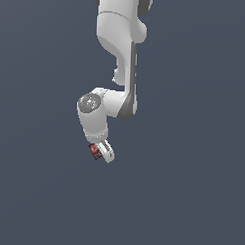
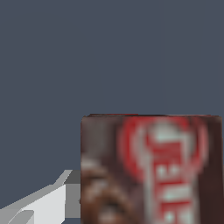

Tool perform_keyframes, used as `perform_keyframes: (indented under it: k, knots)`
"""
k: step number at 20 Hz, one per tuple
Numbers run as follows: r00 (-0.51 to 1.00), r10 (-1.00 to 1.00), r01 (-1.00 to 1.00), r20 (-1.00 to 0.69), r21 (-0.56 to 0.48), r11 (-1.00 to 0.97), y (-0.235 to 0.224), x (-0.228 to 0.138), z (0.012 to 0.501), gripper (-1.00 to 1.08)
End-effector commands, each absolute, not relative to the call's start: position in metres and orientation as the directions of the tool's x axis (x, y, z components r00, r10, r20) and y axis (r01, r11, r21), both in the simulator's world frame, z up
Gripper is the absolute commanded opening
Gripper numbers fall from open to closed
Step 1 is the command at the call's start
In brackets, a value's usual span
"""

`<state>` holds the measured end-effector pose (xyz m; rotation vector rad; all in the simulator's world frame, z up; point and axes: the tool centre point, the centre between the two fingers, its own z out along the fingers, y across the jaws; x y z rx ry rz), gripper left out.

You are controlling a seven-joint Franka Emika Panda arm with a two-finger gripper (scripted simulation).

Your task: Pick up the object and move it to a goal position.

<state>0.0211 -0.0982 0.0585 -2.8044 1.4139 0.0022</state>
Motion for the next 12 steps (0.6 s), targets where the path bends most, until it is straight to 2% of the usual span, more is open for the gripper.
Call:
perform_keyframes:
  k: [1, 12]
  knots:
    - [0.594, -0.805, -0.805, -0.001, -0.001, -0.594, -0.115, 0.013, 0.077, -1.0]
    - [0.593, -0.805, -0.805, -0.002, -0.001, -0.593, -0.188, -0.022, 0.158, -1.0]
